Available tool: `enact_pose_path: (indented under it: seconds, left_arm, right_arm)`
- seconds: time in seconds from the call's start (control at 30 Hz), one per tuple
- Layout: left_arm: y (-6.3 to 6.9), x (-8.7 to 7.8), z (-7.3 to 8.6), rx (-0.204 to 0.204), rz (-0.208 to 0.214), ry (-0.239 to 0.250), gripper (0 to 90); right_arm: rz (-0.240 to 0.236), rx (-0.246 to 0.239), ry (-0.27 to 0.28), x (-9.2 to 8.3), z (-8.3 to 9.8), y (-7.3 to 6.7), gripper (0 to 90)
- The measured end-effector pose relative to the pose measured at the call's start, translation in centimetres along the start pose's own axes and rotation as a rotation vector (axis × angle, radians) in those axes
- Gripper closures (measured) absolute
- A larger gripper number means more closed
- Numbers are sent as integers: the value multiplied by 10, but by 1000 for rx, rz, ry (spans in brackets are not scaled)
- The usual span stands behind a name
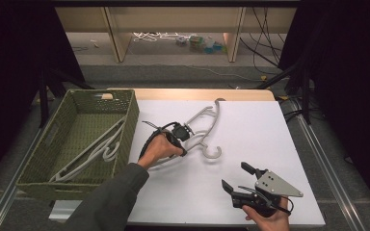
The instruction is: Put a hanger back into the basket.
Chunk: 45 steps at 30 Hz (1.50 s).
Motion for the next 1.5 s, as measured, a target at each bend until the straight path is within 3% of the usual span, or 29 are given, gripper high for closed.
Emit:
enact_pose_path:
  seconds: [0.23, 0.27, 0.33, 0.53, 0.7, 1.13, 1.27, 1.5]
  left_arm:
    - [-8, -22, 1, -71, 63, 68, 817]
    - [-6, -24, -1, -124, 78, 104, 817]
    - [-7, -30, 0, -144, 93, 122, 817]
    - [-8, -54, 3, -129, 119, 159, 816]
    - [-5, -78, -1, -154, 155, 240, 817]
    - [-4, -148, -3, -89, 111, 355, 818]
    - [-10, -170, -1, -106, 104, 382, 818]
    - [-29, -204, 14, -78, 26, 381, 818]
  right_arm:
    - [-3, -2, 3, 1, 0, -1, 168]
    - [0, 0, 1, 1, 1, -1, 168]
    - [0, -2, -1, 1, 1, 0, 168]
    - [2, -1, -1, 1, 1, 0, 168]
    - [-12, 6, 10, 2, 1, -3, 168]
    - [3, -2, 2, 1, 1, -1, 168]
    - [-3, 2, 8, 1, 1, -1, 168]
    - [-1, -2, 0, 1, 1, -1, 168]
Point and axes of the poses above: each handheld gripper's, and its own axes: x roughly forward along the jaws, z roughly out of its underside, y roughly to its right, the point moved 6 cm from there along x, roughly forward along the jaws, and after that the axes turned 7 degrees about -z, right-handed, at the moved point
